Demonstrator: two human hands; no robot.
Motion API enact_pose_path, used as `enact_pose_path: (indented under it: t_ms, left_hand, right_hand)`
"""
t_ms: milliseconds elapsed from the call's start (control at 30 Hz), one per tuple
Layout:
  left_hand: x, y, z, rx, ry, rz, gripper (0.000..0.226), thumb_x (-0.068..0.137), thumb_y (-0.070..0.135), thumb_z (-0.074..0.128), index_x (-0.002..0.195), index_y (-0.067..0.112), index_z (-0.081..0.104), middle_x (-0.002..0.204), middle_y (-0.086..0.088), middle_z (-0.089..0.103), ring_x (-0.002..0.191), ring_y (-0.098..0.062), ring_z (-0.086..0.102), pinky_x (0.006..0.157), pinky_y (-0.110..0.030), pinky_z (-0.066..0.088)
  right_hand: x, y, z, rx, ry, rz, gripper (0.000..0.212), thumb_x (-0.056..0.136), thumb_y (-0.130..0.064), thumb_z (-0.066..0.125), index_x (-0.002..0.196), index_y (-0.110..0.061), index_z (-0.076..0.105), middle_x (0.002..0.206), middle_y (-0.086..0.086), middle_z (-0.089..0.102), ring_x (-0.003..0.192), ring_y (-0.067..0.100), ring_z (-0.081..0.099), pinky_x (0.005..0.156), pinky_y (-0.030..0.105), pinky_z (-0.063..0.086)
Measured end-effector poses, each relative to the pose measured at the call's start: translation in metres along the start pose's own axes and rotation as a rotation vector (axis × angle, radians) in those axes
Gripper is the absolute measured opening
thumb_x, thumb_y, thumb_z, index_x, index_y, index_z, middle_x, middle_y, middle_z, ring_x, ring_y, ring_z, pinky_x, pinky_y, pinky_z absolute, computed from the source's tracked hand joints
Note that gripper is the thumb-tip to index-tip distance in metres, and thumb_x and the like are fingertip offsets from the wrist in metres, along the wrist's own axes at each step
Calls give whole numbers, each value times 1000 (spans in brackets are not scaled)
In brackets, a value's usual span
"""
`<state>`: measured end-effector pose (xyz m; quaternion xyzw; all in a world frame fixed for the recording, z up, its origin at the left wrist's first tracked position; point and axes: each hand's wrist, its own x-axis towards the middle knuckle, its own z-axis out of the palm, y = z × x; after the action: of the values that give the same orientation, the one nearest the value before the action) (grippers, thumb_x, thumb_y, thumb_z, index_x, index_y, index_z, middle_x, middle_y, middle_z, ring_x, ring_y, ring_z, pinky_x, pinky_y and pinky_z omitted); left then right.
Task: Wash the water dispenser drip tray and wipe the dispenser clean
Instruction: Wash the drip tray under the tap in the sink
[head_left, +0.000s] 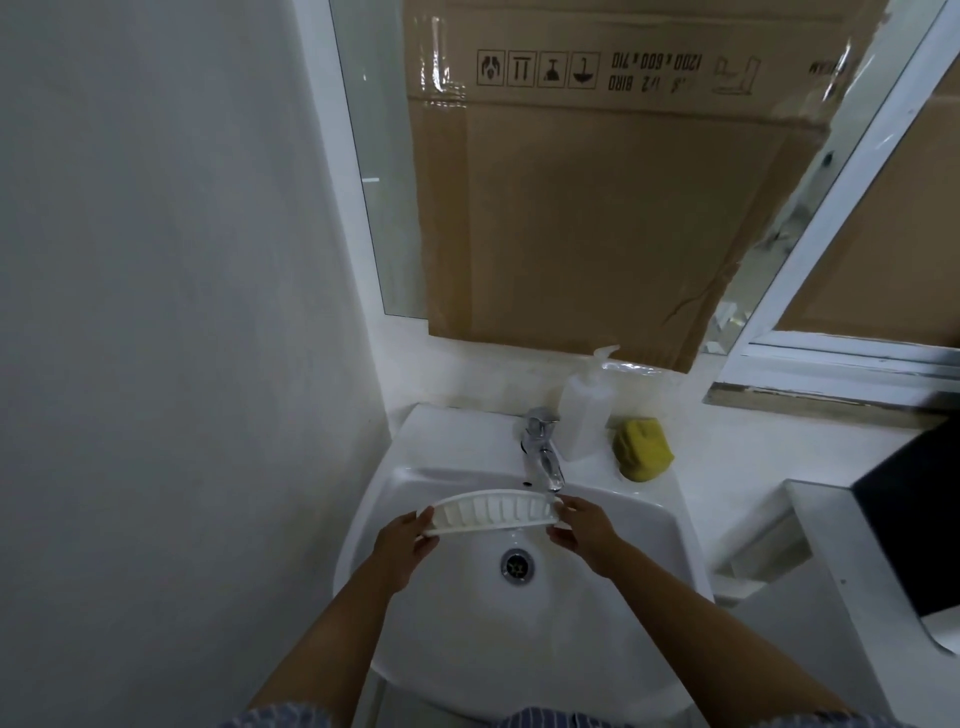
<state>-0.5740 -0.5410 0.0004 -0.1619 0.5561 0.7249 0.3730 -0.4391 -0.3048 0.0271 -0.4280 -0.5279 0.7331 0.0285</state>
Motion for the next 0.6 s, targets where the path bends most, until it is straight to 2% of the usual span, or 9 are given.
enact_pose_path:
  t_ms: [100,233,300,367,467,533,600]
  left_hand:
    - [1,-7,6,16,23,-23,33,95,7,57,123,-9,53,118,-22,56,106,-31,54,96,-37,47]
    - [-1,-18,18,16,48,-82,41,94,14,59,127,-10,50,120,-21,53,109,-32,51,100,-39,45]
    - [3,-24,24,14,55,-112,45,93,16,60,129,-9,48,122,-20,51,112,-33,50,101,-40,45]
    - [7,-32,31,49,65,-106,51,94,17,60,136,-6,43,134,-20,48,123,-35,48,105,-42,43]
    - [9,-35,49,10,-29,-85,52,96,14,57,142,-2,39,147,-15,39,135,-33,40,112,-41,37]
    - [11,-32,60,34,-35,-65,47,95,11,57,137,-4,43,145,-18,40,134,-33,40,112,-41,37]
    - [16,-33,71,47,-57,-59,45,93,7,59,135,-4,45,144,-18,43,129,-29,44,111,-39,38]
  right_hand:
    - [-4,7,-11,-17,-14,-32,21,97,-6,56,117,-5,62,97,13,63,89,27,61,96,43,51]
    - [-10,16,-32,-20,-10,-102,32,89,-6,67,120,-8,61,109,17,66,95,27,65,88,35,57]
    - [-15,18,-44,-47,-23,-148,34,85,-3,71,118,-9,65,112,16,68,101,28,66,90,36,56]
    - [-21,20,-56,-145,-33,-220,36,80,1,74,113,-11,68,112,13,69,106,29,66,93,39,56]
    - [-27,20,-71,-213,4,-307,35,78,12,70,109,-5,68,110,15,69,107,32,65,94,40,55]
    - [-30,20,-76,-191,42,-337,34,77,18,66,106,0,67,108,19,69,107,36,65,92,42,55]
    - [-32,20,-80,-201,79,-367,32,77,17,66,101,-5,68,107,14,69,105,35,65,86,41,57]
